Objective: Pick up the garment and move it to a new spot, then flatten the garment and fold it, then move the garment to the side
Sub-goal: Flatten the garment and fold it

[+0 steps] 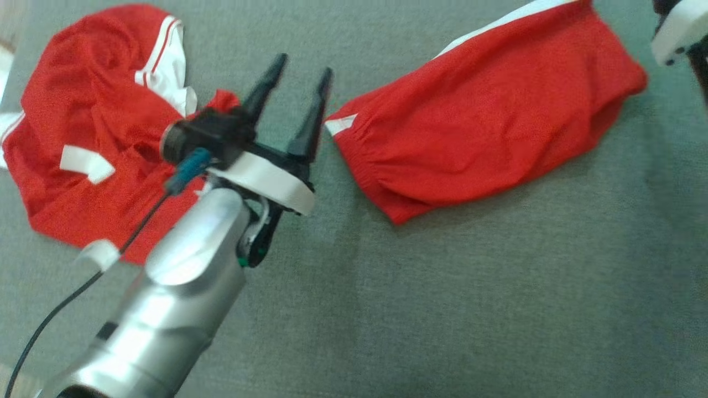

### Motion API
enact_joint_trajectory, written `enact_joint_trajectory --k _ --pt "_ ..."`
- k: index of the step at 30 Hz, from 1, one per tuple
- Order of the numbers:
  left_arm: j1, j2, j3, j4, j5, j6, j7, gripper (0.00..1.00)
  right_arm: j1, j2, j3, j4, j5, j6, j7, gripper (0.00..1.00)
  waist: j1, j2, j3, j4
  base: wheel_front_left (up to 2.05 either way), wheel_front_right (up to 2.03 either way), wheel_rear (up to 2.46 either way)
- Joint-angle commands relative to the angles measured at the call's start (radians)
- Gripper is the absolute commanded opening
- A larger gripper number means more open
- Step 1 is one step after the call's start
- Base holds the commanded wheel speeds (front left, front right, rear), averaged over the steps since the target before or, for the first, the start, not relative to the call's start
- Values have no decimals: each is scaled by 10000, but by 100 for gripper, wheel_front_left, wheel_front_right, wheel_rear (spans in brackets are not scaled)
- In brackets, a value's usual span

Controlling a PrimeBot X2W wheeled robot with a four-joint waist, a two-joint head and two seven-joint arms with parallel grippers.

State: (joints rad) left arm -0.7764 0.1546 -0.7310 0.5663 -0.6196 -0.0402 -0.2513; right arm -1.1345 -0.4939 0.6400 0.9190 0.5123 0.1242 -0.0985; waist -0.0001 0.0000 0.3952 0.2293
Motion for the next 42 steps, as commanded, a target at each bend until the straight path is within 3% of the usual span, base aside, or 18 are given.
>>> enact_joint_trajectory --k 1,10,14,24,29,32,42 --pt "193 441 754 -615 173 200 -102 100 171 232 -158 -269 204 65 -507 100 1 0 -524 -362 0 0 0" --pt "2324 571 3148 -3099 1041 900 -103 100 1690 1399 -1604 -1265 788 65 -1595 100 1 0 -1959 -1105 0 0 0" --pt "3348 437 3727 -3708 1438 885 -104 100 2916 2094 -2739 -2187 521 65 -1626 100 1 0 -2464 -1379 0 0 0" --pt "5605 -78 4383 -3801 2296 434 -104 100 7231 4171 -4932 -4691 -1896 65 -1631 100 1 0 -3311 -1929 0 0 0" --pt "6439 -433 4684 -3657 2733 232 -104 100 8883 4418 -5598 -5469 -2513 65 -1632 100 1 0 -3550 -2013 0 0 0" --pt "6726 -605 4962 -3698 2876 113 -104 100 9413 4430 -5672 -5835 -2213 65 -1632 100 1 0 -3623 -2023 0 0 0" --pt "6481 -905 5130 -3771 3349 -351 -104 100 9048 4434 -6025 -5534 -2226 65 -1521 100 1 0 -3200 -1488 0 0 0"
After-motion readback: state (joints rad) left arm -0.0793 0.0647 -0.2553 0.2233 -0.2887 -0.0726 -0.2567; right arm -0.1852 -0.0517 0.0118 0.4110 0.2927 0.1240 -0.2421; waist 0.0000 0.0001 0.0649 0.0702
